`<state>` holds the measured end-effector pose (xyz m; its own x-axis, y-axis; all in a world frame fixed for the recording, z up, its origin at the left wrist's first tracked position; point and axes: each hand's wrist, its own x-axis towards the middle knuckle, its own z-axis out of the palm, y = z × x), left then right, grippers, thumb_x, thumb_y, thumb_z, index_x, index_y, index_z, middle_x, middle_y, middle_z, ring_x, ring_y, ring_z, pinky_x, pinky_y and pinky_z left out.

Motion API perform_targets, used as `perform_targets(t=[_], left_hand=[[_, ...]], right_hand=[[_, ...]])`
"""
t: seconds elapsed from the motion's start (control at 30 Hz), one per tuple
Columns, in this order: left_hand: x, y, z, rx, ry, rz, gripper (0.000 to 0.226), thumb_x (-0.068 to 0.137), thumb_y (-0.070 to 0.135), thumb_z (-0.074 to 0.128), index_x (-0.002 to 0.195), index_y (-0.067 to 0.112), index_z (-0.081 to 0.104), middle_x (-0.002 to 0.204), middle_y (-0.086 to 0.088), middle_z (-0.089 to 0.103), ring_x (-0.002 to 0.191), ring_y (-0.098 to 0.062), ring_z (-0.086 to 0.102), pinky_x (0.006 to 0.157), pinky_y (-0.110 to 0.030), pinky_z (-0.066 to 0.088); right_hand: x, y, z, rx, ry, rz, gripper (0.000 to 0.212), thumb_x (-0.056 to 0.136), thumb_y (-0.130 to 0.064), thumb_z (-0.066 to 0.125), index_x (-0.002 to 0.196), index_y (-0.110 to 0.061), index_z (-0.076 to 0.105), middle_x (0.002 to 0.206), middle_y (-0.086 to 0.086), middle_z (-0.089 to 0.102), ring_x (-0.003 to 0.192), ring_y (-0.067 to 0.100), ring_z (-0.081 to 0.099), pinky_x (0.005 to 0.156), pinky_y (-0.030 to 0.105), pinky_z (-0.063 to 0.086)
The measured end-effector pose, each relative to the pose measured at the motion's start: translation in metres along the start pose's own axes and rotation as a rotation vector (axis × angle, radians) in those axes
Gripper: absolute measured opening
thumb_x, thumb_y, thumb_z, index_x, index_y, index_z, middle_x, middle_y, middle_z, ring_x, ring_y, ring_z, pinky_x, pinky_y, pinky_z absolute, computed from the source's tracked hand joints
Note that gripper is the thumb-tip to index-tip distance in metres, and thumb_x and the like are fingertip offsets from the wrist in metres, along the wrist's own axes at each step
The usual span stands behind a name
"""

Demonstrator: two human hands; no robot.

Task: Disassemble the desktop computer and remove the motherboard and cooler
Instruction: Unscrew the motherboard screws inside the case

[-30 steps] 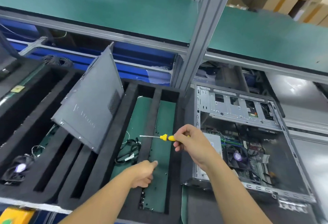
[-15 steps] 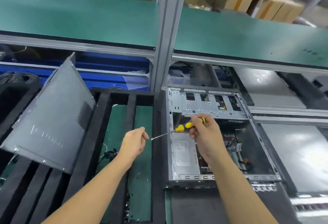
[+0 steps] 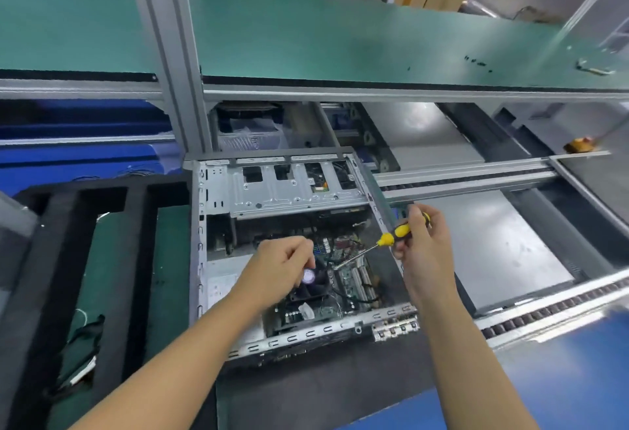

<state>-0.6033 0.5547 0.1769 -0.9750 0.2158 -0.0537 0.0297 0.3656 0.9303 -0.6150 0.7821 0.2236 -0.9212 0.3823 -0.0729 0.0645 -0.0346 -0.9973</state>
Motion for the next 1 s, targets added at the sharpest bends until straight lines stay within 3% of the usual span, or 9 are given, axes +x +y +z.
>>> perform_targets(t=[0.17, 0.37, 0.43, 0.5, 0.57, 0.7, 0.77, 0.9, 1.0], left_hand=[[0.022, -0.004, 0.047, 0.099, -0.185, -0.052, 0.032, 0.102, 0.039, 0.044, 0.077, 0.034, 0.064, 0.067, 0.009, 0.069, 0.050, -0.008, 0.059, 0.049, -0.015, 0.044], [0.053, -0.016, 0.073, 0.237, -0.294, -0.067, 0.019, 0.102, 0.033, 0.046, 0.098, 0.043, 0.062, 0.080, 0.016, 0.070, 0.044, 0.000, 0.045, 0.043, -0.013, 0.035], [0.065, -0.019, 0.073, 0.249, -0.318, -0.079, 0.020, 0.101, 0.027, 0.048, 0.099, 0.041, 0.062, 0.084, 0.016, 0.070, 0.051, -0.003, 0.053, 0.050, -0.018, 0.043], [0.076, -0.020, 0.074, 0.281, -0.362, -0.077, 0.018, 0.100, 0.025, 0.050, 0.100, 0.036, 0.064, 0.088, 0.016, 0.070, 0.070, -0.009, 0.066, 0.067, -0.029, 0.055], [0.084, -0.021, 0.076, 0.357, -0.413, -0.043, 0.016, 0.098, 0.026, 0.053, 0.101, 0.034, 0.066, 0.092, 0.018, 0.069, 0.081, -0.007, 0.066, 0.079, -0.034, 0.055], [0.094, -0.025, 0.082, 0.475, -0.443, 0.056, 0.024, 0.093, 0.028, 0.054, 0.081, 0.048, 0.055, 0.081, 0.020, 0.061, 0.073, 0.002, 0.055, 0.068, -0.033, 0.051], [0.096, -0.030, 0.080, 0.471, -0.397, 0.092, 0.020, 0.092, 0.026, 0.054, 0.085, 0.044, 0.057, 0.078, 0.023, 0.058, 0.072, 0.005, 0.052, 0.064, -0.032, 0.048], [0.094, -0.035, 0.083, 0.521, -0.470, 0.248, 0.014, 0.089, 0.029, 0.058, 0.099, 0.036, 0.064, 0.093, 0.021, 0.061, 0.093, -0.002, 0.052, 0.086, -0.033, 0.048], [0.093, -0.033, 0.093, 0.547, -0.610, 0.281, 0.019, 0.084, 0.029, 0.064, 0.101, 0.033, 0.068, 0.098, 0.013, 0.067, 0.093, -0.009, 0.058, 0.093, -0.033, 0.047]], right_hand=[[0.019, 0.016, -0.025, -0.029, -0.028, 0.039, 0.010, 0.099, -0.039, 0.053, 0.098, -0.035, 0.062, 0.072, -0.002, 0.057, 0.056, 0.012, 0.048, 0.047, 0.022, 0.042], [0.033, 0.032, -0.035, -0.224, -0.121, -0.029, 0.008, 0.095, -0.043, 0.051, 0.097, -0.040, 0.059, 0.072, -0.006, 0.057, 0.061, 0.013, 0.054, 0.052, 0.025, 0.046], [0.034, 0.033, -0.034, -0.373, -0.198, -0.106, 0.006, 0.097, -0.039, 0.052, 0.101, -0.038, 0.057, 0.074, -0.007, 0.058, 0.065, 0.018, 0.058, 0.056, 0.032, 0.051], [0.036, 0.032, -0.034, -0.504, -0.304, -0.175, 0.007, 0.099, -0.032, 0.055, 0.105, -0.036, 0.054, 0.078, -0.007, 0.060, 0.068, 0.021, 0.060, 0.065, 0.039, 0.053], [0.038, 0.030, -0.034, -0.653, -0.441, -0.226, 0.015, 0.098, -0.032, 0.058, 0.109, -0.038, 0.050, 0.079, -0.009, 0.061, 0.064, 0.011, 0.056, 0.061, 0.026, 0.048], [0.042, 0.021, -0.030, -0.981, -0.713, -0.273, 0.011, 0.097, -0.038, 0.060, 0.103, -0.037, 0.050, 0.073, -0.015, 0.056, 0.069, 0.001, 0.054, 0.057, 0.017, 0.041], [0.042, 0.017, -0.028, -1.104, -0.803, -0.269, 0.012, 0.096, -0.038, 0.061, 0.098, -0.036, 0.049, 0.073, -0.016, 0.054, 0.069, 0.000, 0.052, 0.055, 0.018, 0.038], [0.038, 0.017, -0.024, -1.326, -0.905, -0.234, 0.019, 0.094, -0.035, 0.063, 0.094, -0.030, 0.045, 0.082, -0.011, 0.053, 0.077, 0.014, 0.054, 0.056, 0.026, 0.034], [0.034, 0.020, -0.019, -1.423, -0.882, -0.181, 0.021, 0.092, -0.029, 0.065, 0.093, -0.029, 0.044, 0.079, -0.009, 0.046, 0.065, 0.011, 0.047, 0.049, 0.019, 0.027]])
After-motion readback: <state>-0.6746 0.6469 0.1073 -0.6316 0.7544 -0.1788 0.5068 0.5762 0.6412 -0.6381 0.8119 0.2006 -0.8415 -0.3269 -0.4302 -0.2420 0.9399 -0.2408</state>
